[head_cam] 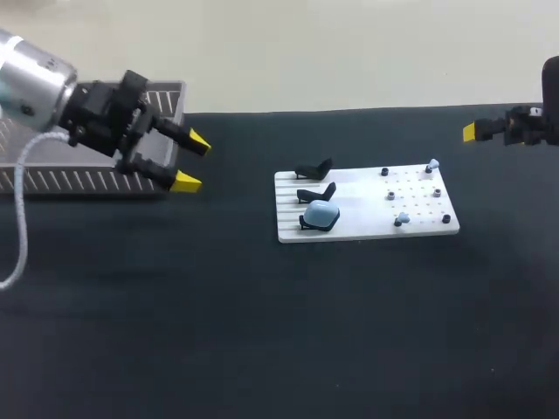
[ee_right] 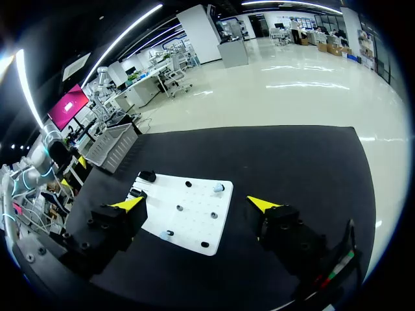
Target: Pick up each earbud case from the left stands, insert the matching earbuds, close the lid, and place the case in the box.
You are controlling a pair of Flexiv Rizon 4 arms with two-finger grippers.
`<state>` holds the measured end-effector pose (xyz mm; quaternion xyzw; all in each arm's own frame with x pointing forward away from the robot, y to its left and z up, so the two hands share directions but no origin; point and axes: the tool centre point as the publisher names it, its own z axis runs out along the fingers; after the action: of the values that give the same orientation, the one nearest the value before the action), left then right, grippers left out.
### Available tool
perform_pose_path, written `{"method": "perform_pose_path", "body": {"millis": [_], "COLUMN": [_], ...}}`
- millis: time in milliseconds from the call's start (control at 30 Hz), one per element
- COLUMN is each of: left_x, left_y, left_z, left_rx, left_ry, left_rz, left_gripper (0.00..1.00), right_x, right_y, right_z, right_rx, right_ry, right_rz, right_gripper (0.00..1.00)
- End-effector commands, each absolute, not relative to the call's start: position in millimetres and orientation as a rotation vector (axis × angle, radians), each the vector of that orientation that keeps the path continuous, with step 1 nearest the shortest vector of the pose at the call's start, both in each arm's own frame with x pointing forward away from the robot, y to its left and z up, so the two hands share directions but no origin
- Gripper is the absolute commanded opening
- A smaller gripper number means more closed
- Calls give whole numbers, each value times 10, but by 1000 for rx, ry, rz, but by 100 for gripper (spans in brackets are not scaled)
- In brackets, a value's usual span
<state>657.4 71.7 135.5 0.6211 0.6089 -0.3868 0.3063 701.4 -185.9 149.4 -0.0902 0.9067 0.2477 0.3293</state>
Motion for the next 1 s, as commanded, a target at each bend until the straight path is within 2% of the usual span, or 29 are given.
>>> {"method": "perform_pose_path", "body": {"millis": [33, 1000], "left_x": [6588, 6423], "left_y": [554, -307], "left_z": [1194, 563], "left_rx": [1643, 1635], "left_ry": [1598, 1560], "left_rz": [-1020, -1078], "left_gripper": [100, 100], "right_x": [7011, 7011], "right_y": [-1860, -1860], "right_z": [1496, 1496], "right_rx": [-236, -236], "right_ry": [2372, 2372], "right_rz": [646, 646], "right_gripper": [100, 100]}}
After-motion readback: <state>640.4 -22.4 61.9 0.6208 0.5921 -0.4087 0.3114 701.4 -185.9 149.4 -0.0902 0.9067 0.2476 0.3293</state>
